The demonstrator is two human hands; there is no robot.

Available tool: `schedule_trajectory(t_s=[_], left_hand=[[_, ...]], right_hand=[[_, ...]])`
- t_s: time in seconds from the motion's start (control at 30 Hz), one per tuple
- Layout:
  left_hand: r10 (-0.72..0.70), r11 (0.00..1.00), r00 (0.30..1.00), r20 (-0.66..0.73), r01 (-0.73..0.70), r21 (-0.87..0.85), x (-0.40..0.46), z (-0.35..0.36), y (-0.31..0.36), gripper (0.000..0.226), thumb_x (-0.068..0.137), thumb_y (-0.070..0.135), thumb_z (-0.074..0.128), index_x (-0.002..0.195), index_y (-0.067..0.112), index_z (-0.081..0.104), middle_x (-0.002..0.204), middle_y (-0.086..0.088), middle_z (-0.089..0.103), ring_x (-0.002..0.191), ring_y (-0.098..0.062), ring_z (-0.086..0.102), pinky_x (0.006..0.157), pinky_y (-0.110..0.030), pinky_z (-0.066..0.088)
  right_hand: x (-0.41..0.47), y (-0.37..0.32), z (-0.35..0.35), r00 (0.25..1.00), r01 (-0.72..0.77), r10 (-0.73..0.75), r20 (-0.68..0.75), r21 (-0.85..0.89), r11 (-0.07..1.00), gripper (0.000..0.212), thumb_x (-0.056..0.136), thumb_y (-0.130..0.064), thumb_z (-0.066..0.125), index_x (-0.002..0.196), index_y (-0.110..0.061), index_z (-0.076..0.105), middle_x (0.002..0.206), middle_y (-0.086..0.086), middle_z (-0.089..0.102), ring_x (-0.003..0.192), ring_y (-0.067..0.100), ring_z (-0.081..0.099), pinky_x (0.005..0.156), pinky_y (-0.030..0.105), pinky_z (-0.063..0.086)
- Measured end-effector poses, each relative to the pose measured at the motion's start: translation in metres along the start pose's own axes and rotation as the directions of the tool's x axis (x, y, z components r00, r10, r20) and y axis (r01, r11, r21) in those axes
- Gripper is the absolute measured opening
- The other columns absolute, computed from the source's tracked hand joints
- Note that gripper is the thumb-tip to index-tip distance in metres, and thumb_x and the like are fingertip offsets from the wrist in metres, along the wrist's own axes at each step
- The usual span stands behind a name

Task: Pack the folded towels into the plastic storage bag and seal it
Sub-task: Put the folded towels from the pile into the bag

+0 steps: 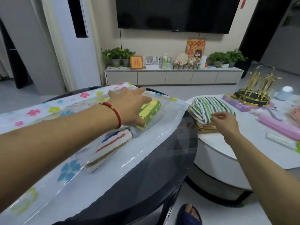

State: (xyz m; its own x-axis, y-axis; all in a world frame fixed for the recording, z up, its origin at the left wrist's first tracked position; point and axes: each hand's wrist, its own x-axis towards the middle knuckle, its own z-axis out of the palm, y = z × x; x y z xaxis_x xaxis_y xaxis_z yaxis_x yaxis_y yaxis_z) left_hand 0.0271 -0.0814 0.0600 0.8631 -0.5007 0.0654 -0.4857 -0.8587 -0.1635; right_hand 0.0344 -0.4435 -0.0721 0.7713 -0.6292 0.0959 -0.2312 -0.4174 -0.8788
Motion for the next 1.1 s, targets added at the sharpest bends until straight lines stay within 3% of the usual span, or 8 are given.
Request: schedule_trajectory(t_s=[0.17,0.4,0.5,0.63,0.73,0.83,0.97,1.1], left_hand=[[0.036,0.999,0.999,0.002,-0.036,0.021,0.025,0.013,0.022,0.079,0.069,0.051,0.07,0.142,0.043,0.041,0.157,0.003,0.029,0.13,-0.041,0.041,0.093,-0.067,0.042],[0.028,1.0,0.999,-0.041,-0.028,0.002,0.047,0.022,0.022,0.082,0.07,0.055,0.067,0.145,0.045,0.036,0.163,0.003,0.02,0.133,-0.04,0.039,0.093,-0.06,0.046],[0.031,0.998,0.996,-0.089,-0.036,-0.057,0.046,0.024,0.022,0.077,0.071,0.054,0.067,0.143,0.044,0.041,0.161,0.002,0.028,0.136,-0.035,0.039,0.097,-0.061,0.045],[-0.003,0.999,0.996,-0.095,0.0,-0.035,0.032,0.027,0.023,0.07,0.074,0.053,0.067,0.14,0.046,0.044,0.159,0.004,0.029,0.137,-0.033,0.035,0.101,-0.062,0.039],[-0.029,1.0,0.996,-0.09,0.028,-0.008,0.014,0.024,0.018,0.062,0.075,0.055,0.067,0.134,0.049,0.05,0.157,0.006,0.031,0.138,-0.035,0.031,0.103,-0.064,0.035],[-0.084,0.996,0.994,-0.069,0.083,-0.024,-0.016,0.023,0.004,0.055,0.074,0.058,0.065,0.128,0.051,0.055,0.157,0.007,0.032,0.138,-0.036,0.029,0.104,-0.067,0.032],[-0.157,0.987,0.986,-0.051,0.159,0.038,-0.066,0.038,-0.016,0.054,0.076,0.066,0.058,0.127,0.053,0.052,0.158,0.005,0.029,0.138,-0.037,0.03,0.104,-0.072,0.026],[-0.233,0.968,0.972,-0.014,0.234,0.09,-0.105,0.044,-0.032,0.076,0.075,0.068,0.058,0.144,0.048,0.032,0.163,0.007,0.015,0.144,-0.041,0.022,0.102,-0.081,0.017]], right_hand=[[0.061,0.005,0.001,0.978,0.122,-0.181,-0.105,-0.418,0.9,0.026,0.098,-0.022,0.059,0.119,-0.018,0.074,0.122,0.023,0.069,0.118,0.044,0.059,0.102,0.05,0.047],[0.116,0.023,0.003,0.996,0.004,-0.054,-0.075,-0.547,0.837,0.031,0.099,-0.027,0.062,0.13,-0.021,0.065,0.131,0.023,0.064,0.129,0.045,0.052,0.111,0.052,0.034],[0.112,0.022,0.005,0.974,0.132,-0.221,-0.04,-0.695,0.706,0.034,0.095,-0.013,0.065,0.127,-0.019,0.057,0.126,0.026,0.063,0.123,0.047,0.054,0.105,0.056,0.04],[0.101,0.001,-0.007,0.989,0.149,-0.132,0.069,-0.492,0.858,0.052,0.084,-0.002,0.072,0.128,-0.019,0.05,0.119,0.027,0.06,0.104,0.045,0.061,0.085,0.051,0.055],[0.081,-0.018,-0.028,0.984,0.072,-0.016,0.179,-0.307,0.949,0.034,0.09,-0.008,0.072,0.122,-0.011,0.063,0.096,0.019,0.066,0.083,0.031,0.062,0.072,0.04,0.051],[0.041,-0.038,-0.054,0.971,-0.06,0.043,0.237,0.068,0.996,0.02,0.093,-0.001,0.065,0.107,-0.008,0.076,0.112,0.023,0.071,0.089,0.026,0.065,0.079,0.038,0.057],[-0.031,-0.068,-0.081,0.915,-0.083,-0.01,0.403,0.212,0.974,0.029,0.089,0.0,0.07,0.113,-0.013,0.08,0.128,0.012,0.072,0.116,0.029,0.068,0.102,0.045,0.055],[-0.094,-0.102,-0.089,0.798,-0.106,-0.096,0.595,0.296,0.949,0.022,0.091,-0.004,0.072,0.105,-0.016,0.084,0.113,0.013,0.08,0.087,0.023,0.08,0.065,0.03,0.063]])
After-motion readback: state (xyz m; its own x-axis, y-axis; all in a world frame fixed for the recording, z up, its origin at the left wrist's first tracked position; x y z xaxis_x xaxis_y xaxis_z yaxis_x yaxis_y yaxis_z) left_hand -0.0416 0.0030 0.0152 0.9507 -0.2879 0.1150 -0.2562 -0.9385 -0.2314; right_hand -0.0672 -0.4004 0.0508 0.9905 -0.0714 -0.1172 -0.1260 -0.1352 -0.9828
